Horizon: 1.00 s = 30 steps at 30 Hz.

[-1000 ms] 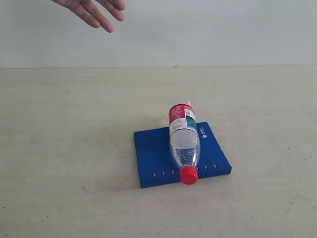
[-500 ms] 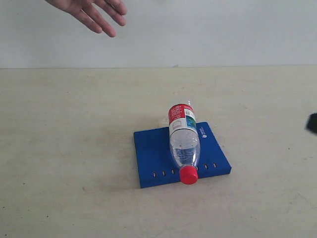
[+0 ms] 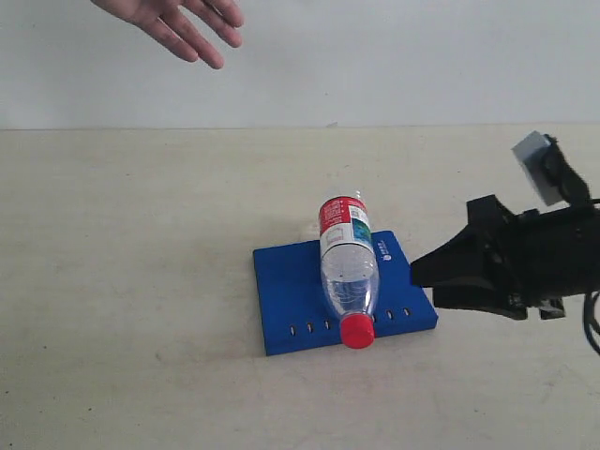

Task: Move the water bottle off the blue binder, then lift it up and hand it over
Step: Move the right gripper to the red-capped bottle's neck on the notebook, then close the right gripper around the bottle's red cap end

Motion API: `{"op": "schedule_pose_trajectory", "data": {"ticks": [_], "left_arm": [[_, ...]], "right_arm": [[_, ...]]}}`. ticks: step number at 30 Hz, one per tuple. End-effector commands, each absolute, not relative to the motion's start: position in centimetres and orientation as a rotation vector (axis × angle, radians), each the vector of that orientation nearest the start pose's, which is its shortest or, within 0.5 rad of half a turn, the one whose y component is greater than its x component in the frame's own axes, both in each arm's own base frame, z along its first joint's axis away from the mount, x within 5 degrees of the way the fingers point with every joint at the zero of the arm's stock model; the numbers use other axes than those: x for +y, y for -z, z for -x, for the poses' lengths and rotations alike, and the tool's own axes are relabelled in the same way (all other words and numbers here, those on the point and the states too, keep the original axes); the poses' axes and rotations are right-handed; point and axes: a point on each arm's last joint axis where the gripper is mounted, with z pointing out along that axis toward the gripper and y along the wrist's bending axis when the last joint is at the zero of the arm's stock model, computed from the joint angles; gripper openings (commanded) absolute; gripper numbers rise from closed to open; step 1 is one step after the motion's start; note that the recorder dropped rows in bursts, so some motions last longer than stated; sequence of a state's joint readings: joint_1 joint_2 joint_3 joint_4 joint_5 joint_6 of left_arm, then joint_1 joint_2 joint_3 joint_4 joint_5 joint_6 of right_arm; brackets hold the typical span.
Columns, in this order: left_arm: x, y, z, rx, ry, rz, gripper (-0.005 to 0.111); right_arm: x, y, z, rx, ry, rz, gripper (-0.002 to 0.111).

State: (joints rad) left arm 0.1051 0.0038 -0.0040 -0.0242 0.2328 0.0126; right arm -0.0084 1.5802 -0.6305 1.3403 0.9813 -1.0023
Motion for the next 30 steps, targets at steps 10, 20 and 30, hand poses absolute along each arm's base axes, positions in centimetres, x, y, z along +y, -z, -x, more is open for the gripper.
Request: {"op": "schedule_pose_trajectory", "data": {"ticks": [10,20,30], "left_arm": [[0.5,-19.2,-5.5,1.710,-0.067,0.095,0.007],[0.5,-19.2,-5.5,1.710,-0.067,0.095,0.007],[0.5,-19.2,-5.5,1.710,-0.067,0.095,0.007]], "right_arm": [[12.9,-14.6,-27.5,2.641,-1.215,0.325,0.042],[12.9,-13.2,-27.6,2.713,-1.219,0.270,0.064],[13.1,-12.1,-27.7,2.731,-1.293,0.180,0.065]]}}
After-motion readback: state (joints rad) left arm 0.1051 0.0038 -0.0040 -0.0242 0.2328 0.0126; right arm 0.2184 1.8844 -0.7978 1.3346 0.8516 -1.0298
